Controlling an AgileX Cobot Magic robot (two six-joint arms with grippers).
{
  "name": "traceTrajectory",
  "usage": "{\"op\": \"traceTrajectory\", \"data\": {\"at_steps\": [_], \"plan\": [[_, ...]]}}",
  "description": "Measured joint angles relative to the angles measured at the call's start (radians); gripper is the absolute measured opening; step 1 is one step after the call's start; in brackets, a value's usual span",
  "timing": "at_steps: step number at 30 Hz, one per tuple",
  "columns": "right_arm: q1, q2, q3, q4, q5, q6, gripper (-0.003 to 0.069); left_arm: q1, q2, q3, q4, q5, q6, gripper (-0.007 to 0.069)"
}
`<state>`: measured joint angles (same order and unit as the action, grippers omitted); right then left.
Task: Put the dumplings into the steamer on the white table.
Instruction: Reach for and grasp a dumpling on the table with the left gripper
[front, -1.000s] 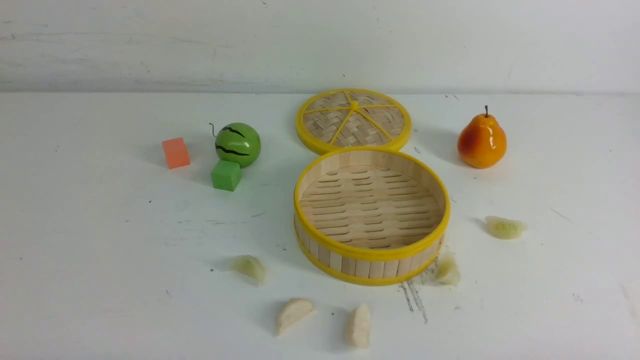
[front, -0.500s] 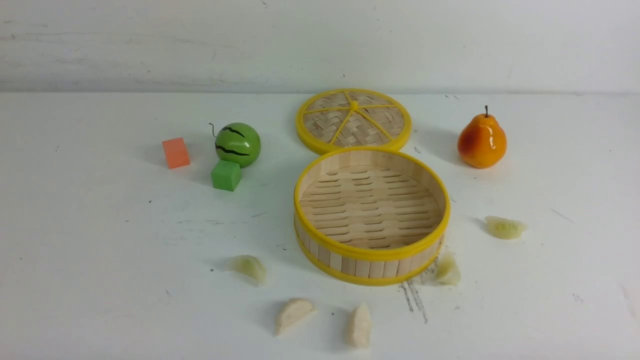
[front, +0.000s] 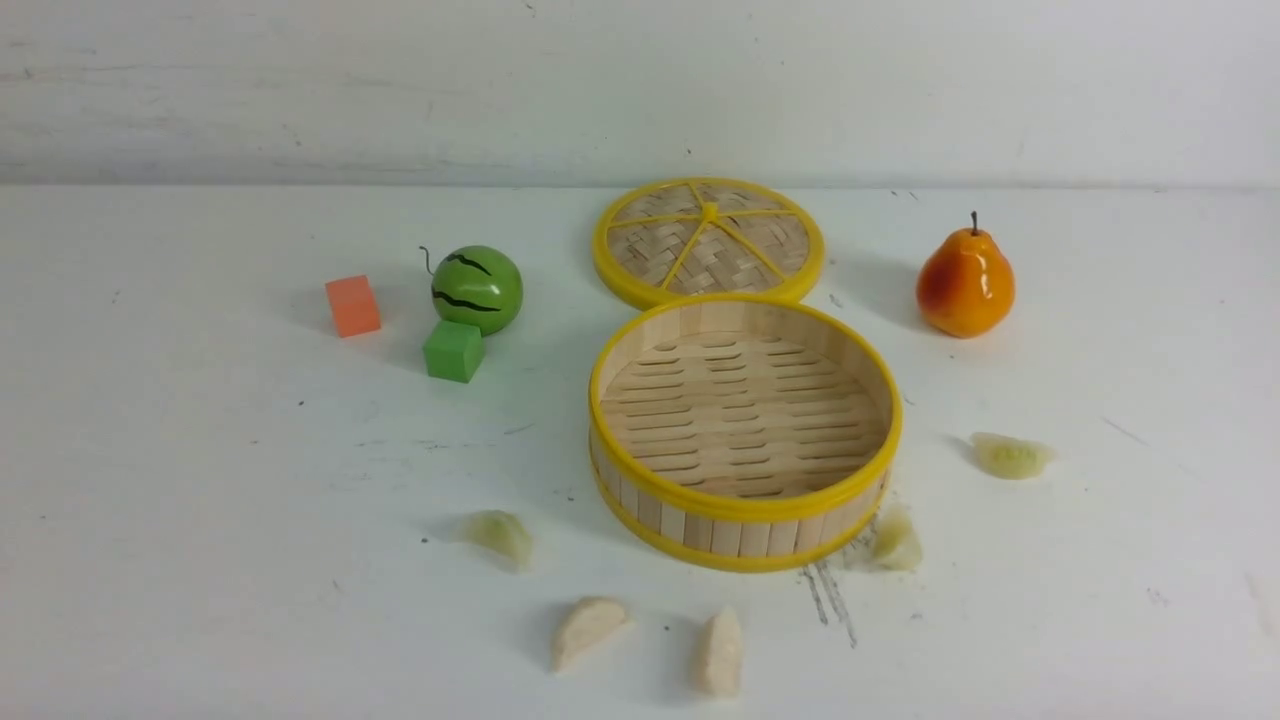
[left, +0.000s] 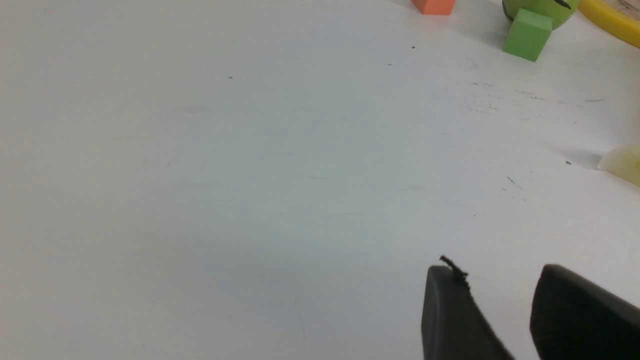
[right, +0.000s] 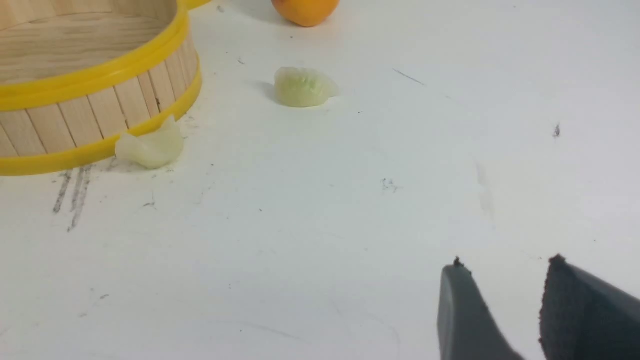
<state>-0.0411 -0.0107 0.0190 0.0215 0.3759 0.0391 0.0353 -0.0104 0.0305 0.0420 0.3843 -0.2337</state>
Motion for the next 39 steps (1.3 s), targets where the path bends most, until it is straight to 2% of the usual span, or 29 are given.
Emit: {"op": "traceTrajectory", "data": {"at_steps": [17,29,32,34,35,36,37,39], "plan": [[0.000,0.000,0.000,0.016,0.000,0.000,0.0240,0.000,0.000,0.000,0.000,0.001,0.000,0.0237],[0.000,0.000,0.000,0.083,0.000,0.000,0.0240,0.000,0.000,0.000,0.003,0.001,0.000,0.0237],[0.000,0.000,0.000,0.133,0.001,0.000,0.0240,0.000,0.000,0.000,-0.002,-0.018,-0.011,0.0237],[0.000,0.000,0.000,0.240,0.004,0.019,0.0240,0.000,0.000,0.000,-0.080,-0.076,-0.076,0.0237],[0.000,0.000,0.000,0.253,0.005,0.027,0.0240,0.000,0.000,0.000,-0.106,-0.083,-0.086,0.0237],[0.000,0.000,0.001,0.394,0.012,0.078,0.0240,0.000,0.000,0.000,-0.248,-0.148,-0.204,0.0237],[0.000,0.000,0.002,0.465,0.018,0.118,0.0240,0.000,0.000,0.000,-0.353,-0.178,-0.266,0.0237],[0.000,0.000,0.005,0.589,0.022,0.166,0.0240,0.000,0.000,0.000,-0.481,-0.223,-0.373,0.0237]]}}
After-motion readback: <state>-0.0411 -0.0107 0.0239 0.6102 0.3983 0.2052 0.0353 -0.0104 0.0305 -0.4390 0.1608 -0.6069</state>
